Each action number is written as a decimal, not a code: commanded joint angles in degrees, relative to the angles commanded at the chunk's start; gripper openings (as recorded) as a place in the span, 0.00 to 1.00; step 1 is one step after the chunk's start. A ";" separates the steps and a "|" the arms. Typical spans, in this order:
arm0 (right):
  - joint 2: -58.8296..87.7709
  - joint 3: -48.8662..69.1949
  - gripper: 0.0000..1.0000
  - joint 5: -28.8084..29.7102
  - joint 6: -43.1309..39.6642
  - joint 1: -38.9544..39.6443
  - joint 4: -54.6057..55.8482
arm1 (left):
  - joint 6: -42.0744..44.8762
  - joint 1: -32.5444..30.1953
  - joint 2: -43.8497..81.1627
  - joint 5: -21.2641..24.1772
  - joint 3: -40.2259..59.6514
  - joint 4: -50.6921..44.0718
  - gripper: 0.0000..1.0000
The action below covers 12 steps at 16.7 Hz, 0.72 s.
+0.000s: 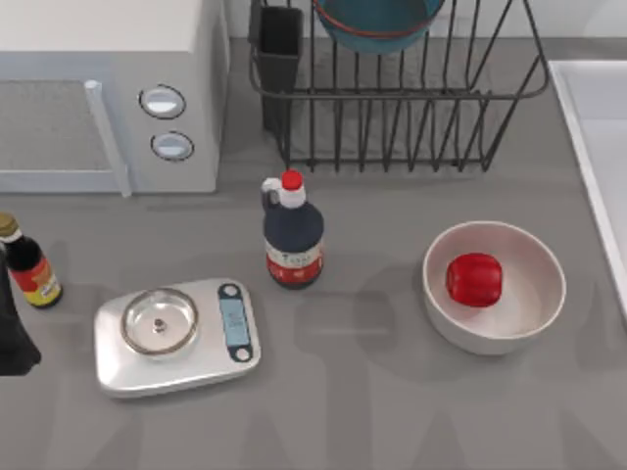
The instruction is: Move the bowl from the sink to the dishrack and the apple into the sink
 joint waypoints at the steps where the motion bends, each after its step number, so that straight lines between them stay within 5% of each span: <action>1: -1.04 -0.72 1.00 -0.24 -0.03 -0.03 0.12 | 0.00 0.00 0.00 0.00 0.00 0.00 1.00; 12: -1.50 -1.03 1.00 -0.34 -0.05 -0.03 0.18 | 0.00 0.00 0.00 0.00 0.00 0.00 1.00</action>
